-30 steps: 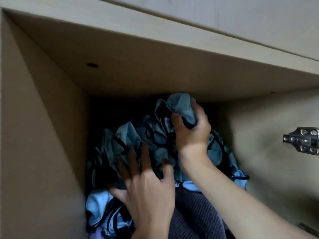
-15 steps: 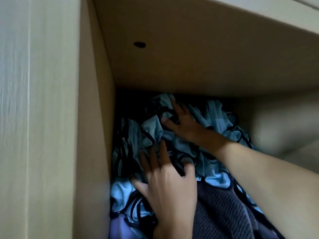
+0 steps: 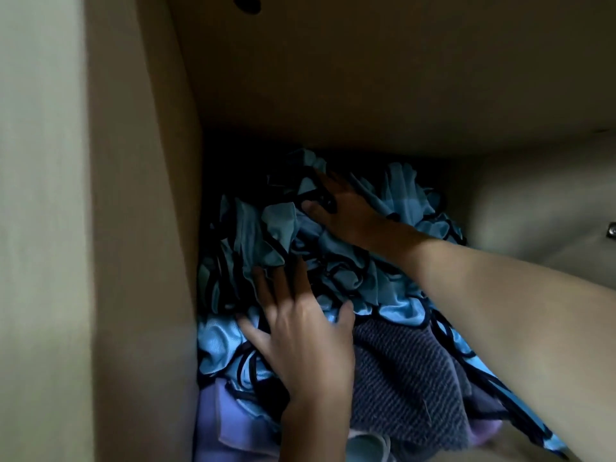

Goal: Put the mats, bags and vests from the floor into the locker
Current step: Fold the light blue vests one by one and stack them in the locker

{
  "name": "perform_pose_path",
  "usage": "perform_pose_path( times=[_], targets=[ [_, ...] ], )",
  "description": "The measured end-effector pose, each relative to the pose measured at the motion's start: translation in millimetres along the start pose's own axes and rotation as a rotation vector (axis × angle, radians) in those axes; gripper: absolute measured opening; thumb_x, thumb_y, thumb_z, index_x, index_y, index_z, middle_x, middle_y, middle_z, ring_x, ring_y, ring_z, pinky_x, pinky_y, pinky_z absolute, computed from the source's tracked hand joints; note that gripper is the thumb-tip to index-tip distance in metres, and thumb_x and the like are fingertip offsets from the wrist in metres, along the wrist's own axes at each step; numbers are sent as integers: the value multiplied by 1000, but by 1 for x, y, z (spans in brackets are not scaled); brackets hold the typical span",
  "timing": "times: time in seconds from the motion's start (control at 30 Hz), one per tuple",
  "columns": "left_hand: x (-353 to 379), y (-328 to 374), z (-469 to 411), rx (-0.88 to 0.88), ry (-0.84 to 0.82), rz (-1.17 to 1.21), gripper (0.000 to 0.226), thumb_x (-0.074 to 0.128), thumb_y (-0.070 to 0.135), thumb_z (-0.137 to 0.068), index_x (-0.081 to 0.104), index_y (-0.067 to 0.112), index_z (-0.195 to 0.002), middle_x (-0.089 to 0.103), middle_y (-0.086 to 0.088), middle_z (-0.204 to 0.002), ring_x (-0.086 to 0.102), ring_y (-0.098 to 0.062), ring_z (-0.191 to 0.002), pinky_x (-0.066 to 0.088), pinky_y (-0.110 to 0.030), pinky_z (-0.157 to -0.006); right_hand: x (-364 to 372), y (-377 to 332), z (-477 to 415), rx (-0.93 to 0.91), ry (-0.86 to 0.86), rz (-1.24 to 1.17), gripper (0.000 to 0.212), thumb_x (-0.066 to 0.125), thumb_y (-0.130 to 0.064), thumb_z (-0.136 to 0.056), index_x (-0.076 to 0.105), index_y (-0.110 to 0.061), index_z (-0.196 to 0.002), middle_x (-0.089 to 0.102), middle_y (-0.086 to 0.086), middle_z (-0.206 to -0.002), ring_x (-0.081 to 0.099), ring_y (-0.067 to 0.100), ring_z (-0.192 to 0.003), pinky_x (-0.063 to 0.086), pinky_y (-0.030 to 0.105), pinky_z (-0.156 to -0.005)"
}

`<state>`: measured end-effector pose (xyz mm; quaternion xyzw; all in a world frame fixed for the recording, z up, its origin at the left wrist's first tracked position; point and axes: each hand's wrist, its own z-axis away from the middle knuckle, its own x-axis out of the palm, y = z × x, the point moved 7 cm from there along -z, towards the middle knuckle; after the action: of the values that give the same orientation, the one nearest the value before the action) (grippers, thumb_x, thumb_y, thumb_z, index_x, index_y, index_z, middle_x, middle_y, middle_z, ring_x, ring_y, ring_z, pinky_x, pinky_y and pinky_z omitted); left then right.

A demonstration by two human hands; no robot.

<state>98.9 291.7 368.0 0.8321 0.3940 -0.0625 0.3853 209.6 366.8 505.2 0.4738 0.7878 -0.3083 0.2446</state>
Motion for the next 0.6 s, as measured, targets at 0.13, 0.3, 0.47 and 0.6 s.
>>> perform_pose_path(
  times=[0.13,0.3,0.47,0.6],
  targets=[
    [-1,2,-2,-9,-2,23,94,80,58,-66,44,26,-147,42,0,-154,17,-23,-151,13,-65,-113,-6,-4,7,-18,35,-36,79,61,-39,-93,16,-21,-155,12,10,-163,14,22,-149,16,27,-118],
    [-10,6,-1,-24,-20,44,92,75,58,-73,35,28,-151,39,-1,-156,9,-23,-153,10,-65,-115,-17,-7,23,-22,-12,15,89,65,-40,-91,7,-21,-156,8,9,-163,11,21,-149,13,26,-117],
    [-20,14,3,-47,-116,97,85,64,59,-83,25,32,-154,41,-3,-153,10,-24,-152,2,-62,-117,-39,-15,58,4,30,29,89,67,-37,-89,11,-18,-155,14,9,-161,16,21,-148,18,25,-118],
    [-28,19,16,-37,-186,94,76,60,58,-85,31,31,-149,38,-2,-152,16,-27,-148,1,-63,-117,-54,-11,102,103,48,-19,87,70,-35,-88,16,-26,-155,19,6,-159,30,22,-143,31,35,-116]
  ],
)
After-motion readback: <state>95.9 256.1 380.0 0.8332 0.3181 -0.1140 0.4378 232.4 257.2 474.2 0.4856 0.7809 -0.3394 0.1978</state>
